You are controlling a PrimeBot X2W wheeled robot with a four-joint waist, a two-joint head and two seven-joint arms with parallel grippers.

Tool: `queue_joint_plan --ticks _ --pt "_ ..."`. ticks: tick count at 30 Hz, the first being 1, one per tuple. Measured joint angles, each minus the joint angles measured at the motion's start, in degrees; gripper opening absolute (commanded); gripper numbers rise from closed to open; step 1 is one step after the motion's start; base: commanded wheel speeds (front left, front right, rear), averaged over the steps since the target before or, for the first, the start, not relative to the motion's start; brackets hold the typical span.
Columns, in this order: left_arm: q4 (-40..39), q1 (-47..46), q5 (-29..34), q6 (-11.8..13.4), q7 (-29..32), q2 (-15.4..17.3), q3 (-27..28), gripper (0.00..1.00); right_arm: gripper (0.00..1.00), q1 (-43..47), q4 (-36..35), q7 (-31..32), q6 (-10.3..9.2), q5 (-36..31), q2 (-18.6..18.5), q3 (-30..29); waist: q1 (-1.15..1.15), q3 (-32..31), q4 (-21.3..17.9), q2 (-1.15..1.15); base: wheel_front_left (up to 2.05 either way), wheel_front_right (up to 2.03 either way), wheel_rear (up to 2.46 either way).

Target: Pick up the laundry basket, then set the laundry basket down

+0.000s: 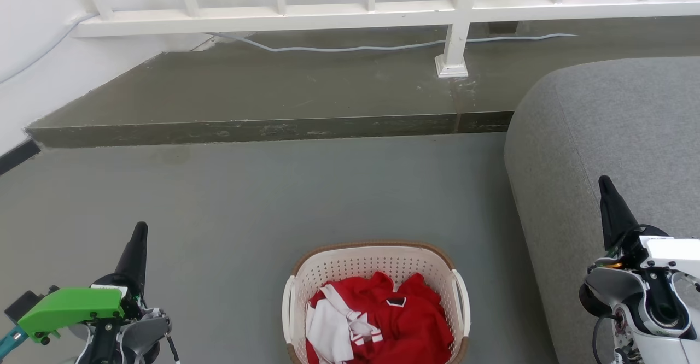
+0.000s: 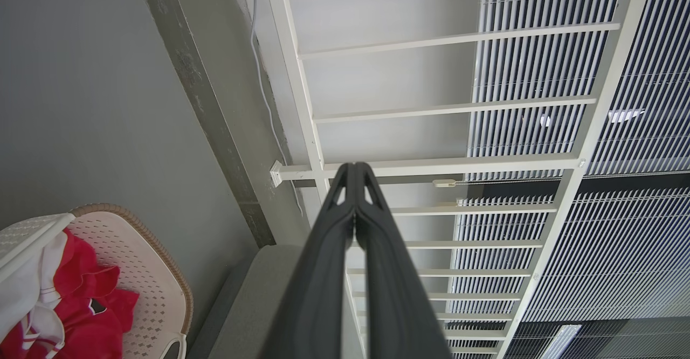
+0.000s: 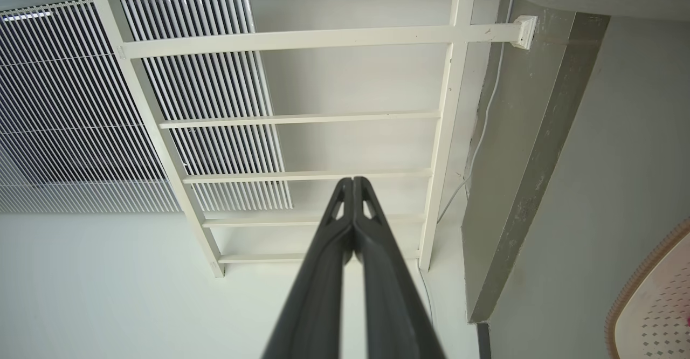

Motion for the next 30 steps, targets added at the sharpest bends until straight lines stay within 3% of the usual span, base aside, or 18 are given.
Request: queue_joint_plan --ticks 30 --pt "-0.02 0.01 0.00 0.00 0.16 -0.01 0.07 0.00 0.00 0.01 -0.02 0.01 0.00 0.00 0.01 -0.01 0.00 0.00 0.00 0.00 0.00 0.00 0.00"
